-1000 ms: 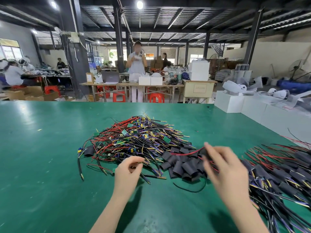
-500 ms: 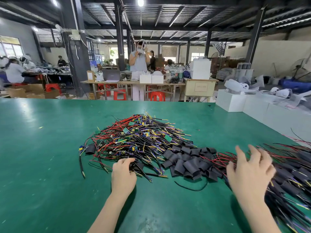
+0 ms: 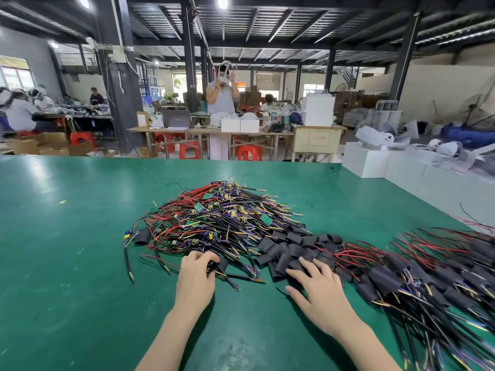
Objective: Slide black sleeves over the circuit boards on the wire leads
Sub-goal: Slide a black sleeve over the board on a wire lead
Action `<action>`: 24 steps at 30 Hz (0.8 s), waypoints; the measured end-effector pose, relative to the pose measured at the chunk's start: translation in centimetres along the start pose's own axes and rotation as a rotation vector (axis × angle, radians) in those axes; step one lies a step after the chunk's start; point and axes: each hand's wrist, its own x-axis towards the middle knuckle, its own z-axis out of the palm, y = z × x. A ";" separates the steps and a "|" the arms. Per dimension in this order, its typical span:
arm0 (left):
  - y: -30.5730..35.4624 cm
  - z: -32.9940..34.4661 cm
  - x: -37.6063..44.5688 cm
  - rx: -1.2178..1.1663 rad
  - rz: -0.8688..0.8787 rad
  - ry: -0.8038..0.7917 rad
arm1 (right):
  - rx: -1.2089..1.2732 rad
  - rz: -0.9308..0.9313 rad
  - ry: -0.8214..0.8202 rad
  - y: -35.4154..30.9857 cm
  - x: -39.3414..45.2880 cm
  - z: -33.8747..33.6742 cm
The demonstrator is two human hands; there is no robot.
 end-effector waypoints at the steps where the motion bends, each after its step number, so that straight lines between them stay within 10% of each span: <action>1: 0.0 0.0 0.0 -0.008 0.002 0.003 | 0.002 0.004 0.024 0.1 0.0 -0.1; 17: -0.2 0.3 0.3 0.040 -0.025 0.120 | 0.329 -0.025 0.519 0.5 0.5 -1.4; 24: -0.6 -0.1 0.6 0.097 -0.001 0.045 | 0.357 0.034 0.433 0.7 0.2 -1.2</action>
